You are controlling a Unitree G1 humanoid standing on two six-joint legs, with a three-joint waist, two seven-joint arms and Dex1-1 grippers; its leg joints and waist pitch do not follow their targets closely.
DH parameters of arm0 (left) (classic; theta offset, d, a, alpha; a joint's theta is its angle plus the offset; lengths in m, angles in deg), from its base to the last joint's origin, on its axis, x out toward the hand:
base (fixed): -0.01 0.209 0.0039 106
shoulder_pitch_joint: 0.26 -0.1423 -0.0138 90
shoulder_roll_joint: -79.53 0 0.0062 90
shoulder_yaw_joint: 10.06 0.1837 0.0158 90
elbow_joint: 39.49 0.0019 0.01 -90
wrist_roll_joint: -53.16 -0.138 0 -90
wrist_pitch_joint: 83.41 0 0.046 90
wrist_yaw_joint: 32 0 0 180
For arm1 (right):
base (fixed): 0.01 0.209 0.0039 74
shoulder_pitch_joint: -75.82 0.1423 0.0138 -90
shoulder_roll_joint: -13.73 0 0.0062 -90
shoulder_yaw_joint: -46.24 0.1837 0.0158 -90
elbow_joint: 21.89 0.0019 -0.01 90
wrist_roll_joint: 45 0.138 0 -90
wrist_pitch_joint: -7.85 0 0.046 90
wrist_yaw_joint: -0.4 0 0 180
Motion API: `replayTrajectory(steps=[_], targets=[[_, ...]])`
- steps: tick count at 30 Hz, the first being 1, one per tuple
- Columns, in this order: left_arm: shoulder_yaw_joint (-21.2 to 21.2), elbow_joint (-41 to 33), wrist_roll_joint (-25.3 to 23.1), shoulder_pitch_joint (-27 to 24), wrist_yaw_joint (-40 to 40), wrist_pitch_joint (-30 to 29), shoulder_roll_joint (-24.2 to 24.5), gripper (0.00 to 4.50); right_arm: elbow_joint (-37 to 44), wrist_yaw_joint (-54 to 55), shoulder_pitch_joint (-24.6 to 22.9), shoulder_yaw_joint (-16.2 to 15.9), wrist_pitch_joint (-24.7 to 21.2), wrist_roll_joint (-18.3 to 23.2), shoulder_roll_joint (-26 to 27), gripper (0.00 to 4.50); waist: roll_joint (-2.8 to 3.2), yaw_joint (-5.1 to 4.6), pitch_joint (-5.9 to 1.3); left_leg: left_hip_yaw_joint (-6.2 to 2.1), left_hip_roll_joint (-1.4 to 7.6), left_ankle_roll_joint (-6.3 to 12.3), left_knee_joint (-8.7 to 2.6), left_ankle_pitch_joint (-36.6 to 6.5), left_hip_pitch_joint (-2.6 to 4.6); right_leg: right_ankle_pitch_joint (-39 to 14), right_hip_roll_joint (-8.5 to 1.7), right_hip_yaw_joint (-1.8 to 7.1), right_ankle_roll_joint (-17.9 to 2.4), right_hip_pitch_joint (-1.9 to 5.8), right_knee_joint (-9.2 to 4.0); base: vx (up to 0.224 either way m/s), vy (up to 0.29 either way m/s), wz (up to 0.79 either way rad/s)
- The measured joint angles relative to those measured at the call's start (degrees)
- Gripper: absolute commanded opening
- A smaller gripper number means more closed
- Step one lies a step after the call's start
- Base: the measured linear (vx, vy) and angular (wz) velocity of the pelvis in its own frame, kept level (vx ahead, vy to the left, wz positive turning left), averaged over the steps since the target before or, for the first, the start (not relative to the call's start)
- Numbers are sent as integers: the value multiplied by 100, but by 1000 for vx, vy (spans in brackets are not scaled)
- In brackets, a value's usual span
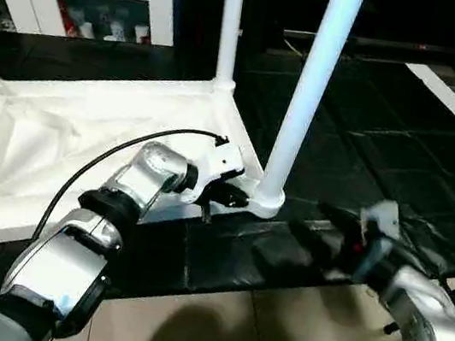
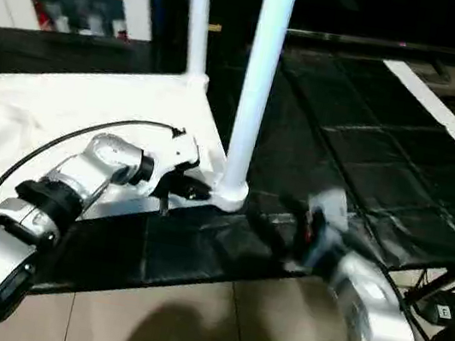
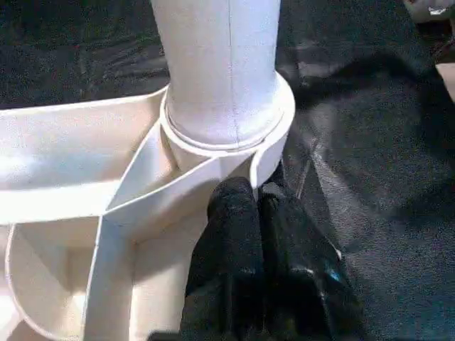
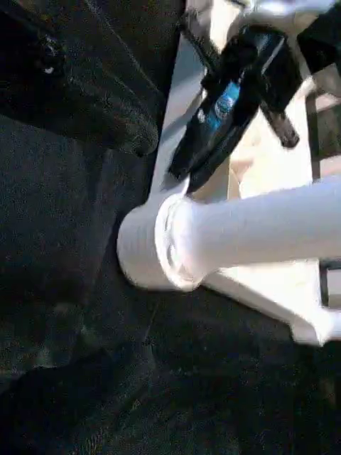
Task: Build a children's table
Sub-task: Rotate leg to tighten, then move table base
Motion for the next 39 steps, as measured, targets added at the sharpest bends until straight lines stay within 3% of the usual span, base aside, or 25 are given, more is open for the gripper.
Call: replayTrajectory(steps=[5,7,11,13,16,18,21,23,29,32,35,37,39], targets=[[55,66,-95,0,-115,313,5,0,224,184,-21,-125,-120,29,187,446,0,17,0,0,0,-20,-1,-2,-2,7,0,0,14,0,-2,0,0,0],[7,64,-41,-2,-79,307,12,53,367,239,-61,-187,-163,32,266,450,-1,16,0,0,1,-24,-1,-4,-5,7,0,1,17,-3,-2,0,0,0],[-140,-404,224,11,204,339,55,62,404,316,-82,-256,-219,31,326,450,-1,11,0,8,0,-25,-3,-5,-3,7,-1,8,17,0,-5,0,0,0],[-149,-562,258,8,284,325,134,92,441,352,-102,-267,-226,30,331,450,-1,-16,-1,12,0,-26,-4,-6,1,6,-1,10,18,0,-2,0,0,0],[-73,-1110,257,-244,663,-151,463,104,626,331,-163,-401,-267,27,288,450,0,-100,-2,13,2,-28,-9,-7,11,7,4,13,22,0,0,0,0,0],[-51,-1234,257,-350,788,-315,561,128,624,330,-224,-416,-296,23,256,450,1,-101,-1,12,3,-30,-9,-5,10,7,4,13,23,0,0,0,0,0],[106,-2142,287,-780,1266,-901,994,145,741,209,-256,-534,-395,25,184,450,1,-132,-1,13,4,-35,-14,-5,14,8,5,15,25,-3,0,0,0,0],[224,-3159,374,-1241,1705,-1513,1658,175,892,100,-283,-647,-474,30,96,450,1,-183,-1,16,12,-38,-21,-5,18,7,13,15,25,-6,2,0,0,0],[201,-4568,468,-1729,2072,-2567,2439,221,1021,25,-284,-789,-563,35,75,450,-3,-119,-3,31,5,-49,-21,4,37,4,12,51,31,6,4,0,0,0],[201,-4964,379,-1944,2143,-2943,2764,237,1031,17,-300,-880,-572,30,90,450,-6,-137,-2,40,-3,-49,-22,4,56,-17,21,89,68,17,8,0,0,0],[334,-5118,-93,-2066,1920,-3155,3138,269,1025,15,-287,-941,-572,27,99,450,-11,-180,-4,40,-10,-49,-23,4,64,-18,26,104,73,19,7,0,0,0],[362,-5114,-211,-2075,1713,-3227,3136,273,1025,15,-282,-976,-573,27,105,450,-15,-180,-7,40,-15,-49,-23,4,66,-19,26,112,74,23,7,0,0,0],[372,-5112,-238,-2075,1572,-3262,3124,307,1025,15,-268,-1020,-573,27,133,450,-19,-186,-8,41,-16,-49,-23,4,70,-19,26,114,74,30,6,0,0,0]])
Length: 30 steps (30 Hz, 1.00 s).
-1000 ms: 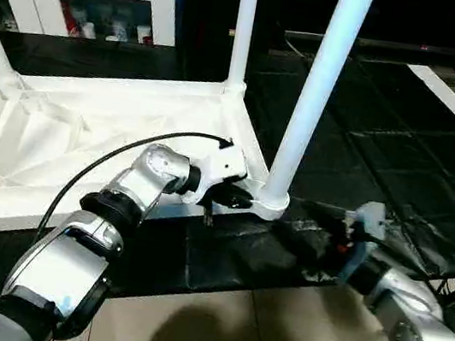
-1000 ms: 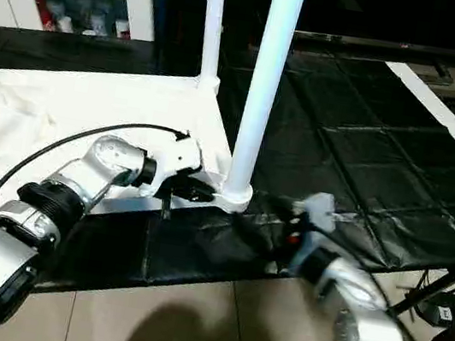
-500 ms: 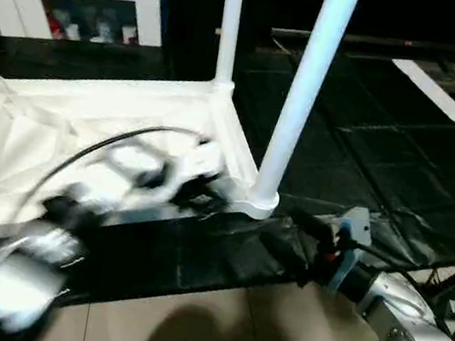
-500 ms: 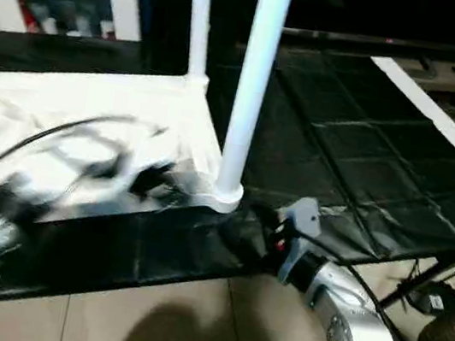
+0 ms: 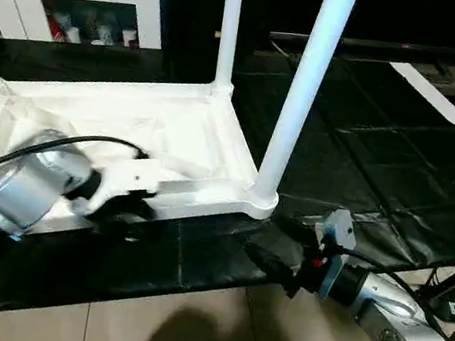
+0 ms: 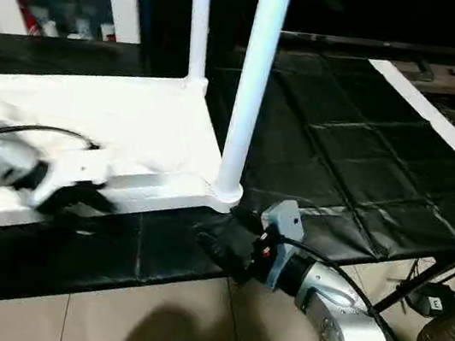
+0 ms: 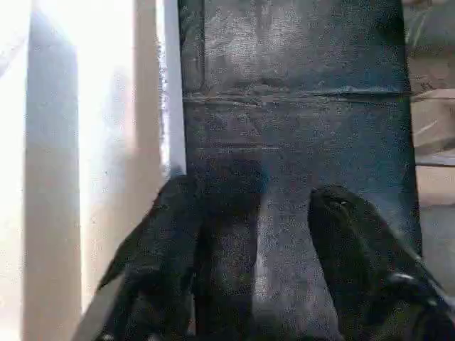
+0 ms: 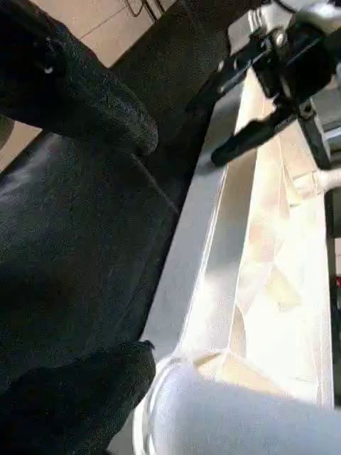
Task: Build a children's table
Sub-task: Move table base
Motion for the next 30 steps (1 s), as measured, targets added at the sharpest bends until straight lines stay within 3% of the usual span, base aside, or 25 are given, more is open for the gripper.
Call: replayTrajectory(steps=[8,15,18,22,24,25,27,30], targets=[[33,404,-437,165,-815,165,38,364,0,23,-5,-74,0,-5,9,450,-24,-104,7,-16,2,0,0,0,7,-1,14,-3,3,9,-3,0,0,0],[-186,563,-468,223,-1211,400,199,407,-15,239,-7,-92,61,-64,186,450,-51,-110,4,-20,3,0,0,0,2,-1,16,-3,3,9,-6,0,0,0],[-757,327,-43,195,-1227,166,36,443,-31,492,-25,-61,180,-122,316,450,-52,-86,3,-19,2,-1,0,0,-3,-1,15,-1,2,9,-5,0,0,0],[-1653,-308,797,41,-1431,-243,-606,449,-15,947,-33,47,352,-231,552,450,-50,-64,-2,-15,-3,4,-2,-5,2,8,12,14,-16,13,-3,0,0,0],[-2481,-794,1287,-406,-1957,-479,-1335,449,92,1380,-127,213,372,-315,756,450,-40,-87,-8,-1,-6,11,-10,-19,-13,-2,6,22,-11,12,-6,0,0,0],[-2987,-1238,1630,-865,-2439,-545,-2013,449,294,1688,-299,315,353,-370,909,450,-37,-90,-14,4,-6,11,-14,-33,-10,-16,2,22,-3,14,-7,0,0,0],[-3270,-1435,1944,-1345,-3008,-674,-2640,449,475,1970,-466,341,206,-377,996,450,-67,-112,-11,2,5,11,-14,-37,-16,-27,17,15,2,10,-9,0,0,0],[-3764,-1625,2072,-1721,-3765,-663,-3094,449,620,2202,-654,335,186,-489,1081,450,-97,-138,-18,-11,27,4,-15,-33,-19,-27,50,17,3,4,-12,0,0,0]])
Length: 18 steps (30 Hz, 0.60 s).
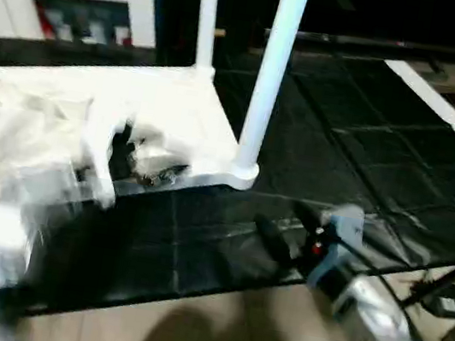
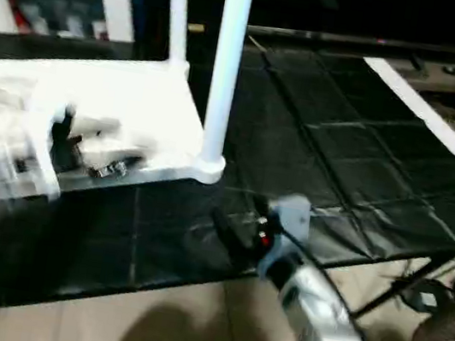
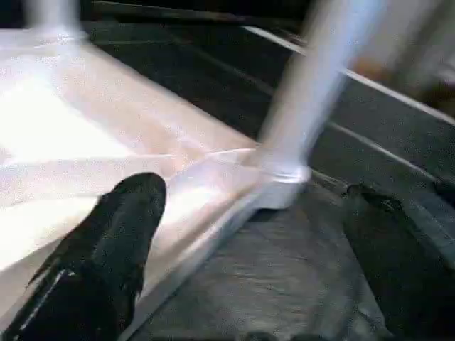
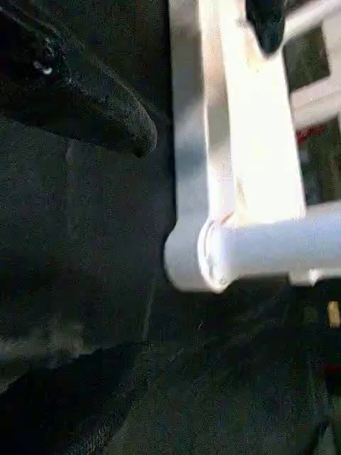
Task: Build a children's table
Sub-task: Move table base
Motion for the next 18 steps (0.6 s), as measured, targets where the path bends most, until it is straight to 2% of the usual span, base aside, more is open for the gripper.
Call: replayTrajectory(steps=[2,6,7,8,11,15,16,18], targets=[[-204,-249,3,-351,-336,183,-247,449,58,50,-135,-7,33,-69,10,450,-5,-11,-7,-1,0,-2,-4,-1,10,-25,2,3,40,8,-1,0,0,0],[-225,-666,-151,-1124,-744,559,-629,449,68,167,-220,-92,286,-239,10,450,-70,-30,-31,-6,-3,-2,-4,-1,6,-28,3,8,48,11,-15,0,0,0],[-173,-769,-255,-1359,-843,666,-735,449,82,193,-249,-99,389,-318,-20,450,-90,-40,-39,34,23,-6,8,-4,44,-26,48,53,66,-37,-34,0,0,0],[-133,-850,-364,-1526,-927,753,-779,449,94,188,-254,-103,434,-329,-41,450,-142,-24,-49,53,43,-9,12,-7,6,-20,83,89,70,-13,-42,0,0,0],[68,-1083,-627,-1885,-1122,1042,-697,449,198,188,-397,-104,632,-352,-102,450,-217,-3,-82,13,59,-11,13,-5,-36,-9,126,109,67,-4,-67,0,0,0],[169,-1323,-692,-1975,-1270,1195,-698,449,204,163,-423,-103,635,-347,-122,450,-217,17,-81,8,49,-10,13,-6,8,-10,127,126,70,53,-86,0,0,0],[225,-1397,-699,-2010,-1309,1239,-704,449,205,153,-438,-97,630,-328,-116,450,-204,46,-77,-65,20,-8,10,-7,-19,-13,98,64,76,86,-93,0,0,0],[393,-1530,-702,-2141,-1322,1361,-736,449,210,149,-567,-59,574,-291,-88,450,-159,-8,-70,-267,-53,-2,-8,-5,-79,-15,7,-148,78,171,-168,5,-1,23]])
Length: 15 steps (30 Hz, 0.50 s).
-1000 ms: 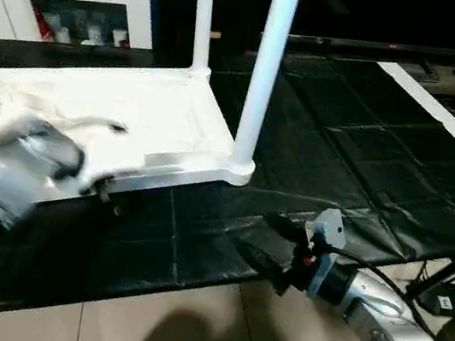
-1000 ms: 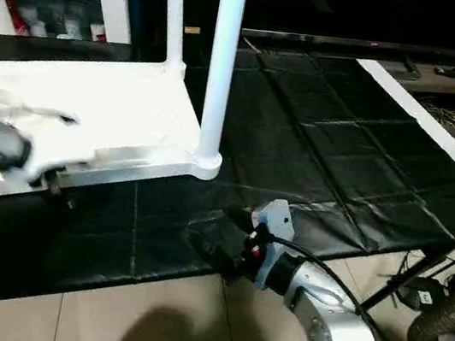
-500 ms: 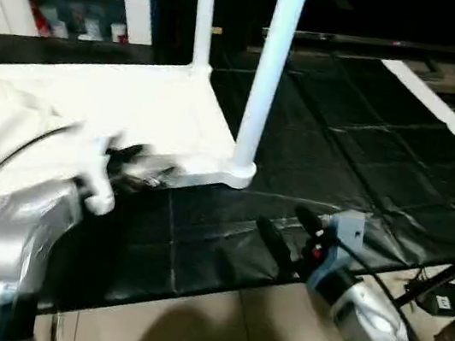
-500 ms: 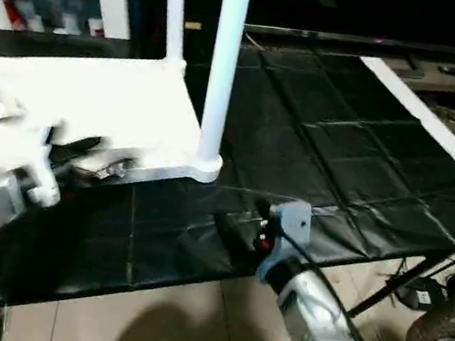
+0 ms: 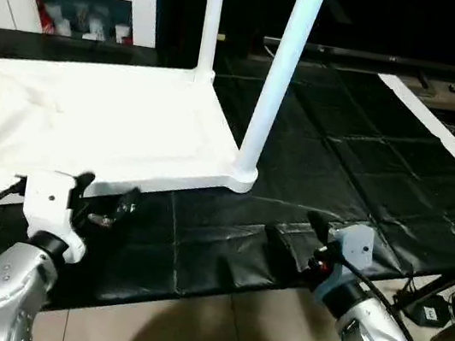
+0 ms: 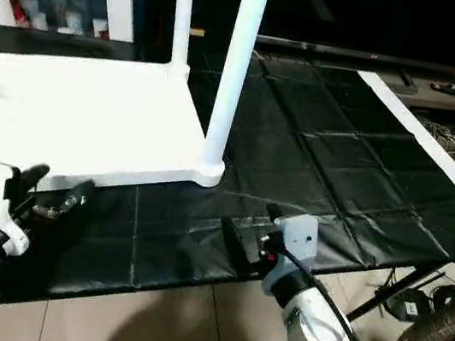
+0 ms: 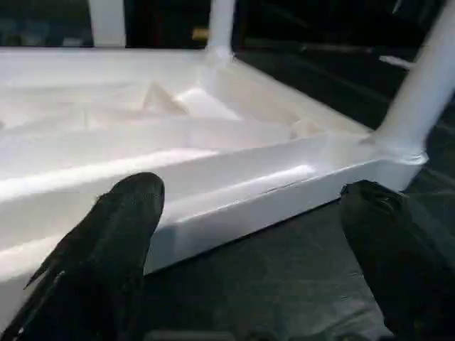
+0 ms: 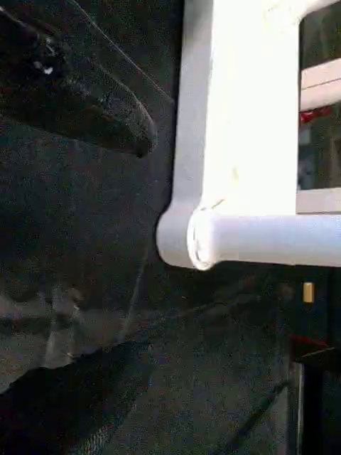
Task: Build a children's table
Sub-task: Move table base
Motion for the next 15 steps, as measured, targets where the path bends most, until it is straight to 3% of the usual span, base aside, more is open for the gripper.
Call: replayTrajectory(steps=[1,3,7,11,15], targets=[[76,-45,-2,-82,-1,52,-10,449,0,-11,-28,-6,-53,33,11,450,28,1,4,-113,-35,11,-2,7,-53,-2,-37,-117,-2,39,-27,15,-8,56],[92,-44,-40,-94,-31,77,8,449,-5,-16,-42,-49,-59,37,19,450,90,29,26,-241,-77,41,1,29,-127,-31,-94,-262,2,92,-30,11,-13,56],[89,-42,-89,-68,-143,158,130,449,-6,-33,-35,-187,-22,94,126,450,266,104,82,-392,-95,65,31,46,-247,-125,-183,-498,20,234,-19,3,-18,54],[107,62,-85,100,-241,283,171,449,-26,-13,89,-236,-27,90,182,450,359,180,113,-466,-131,120,21,82,-310,-212,-186,-509,56,352,4,2,-21,54],[163,221,-85,215,-318,326,195,449,-26,37,271,-218,-24,84,205,450,403,222,116,-650,-274,144,15,101,-370,-275,-188,-488,74,437,20,0,-2,43]])
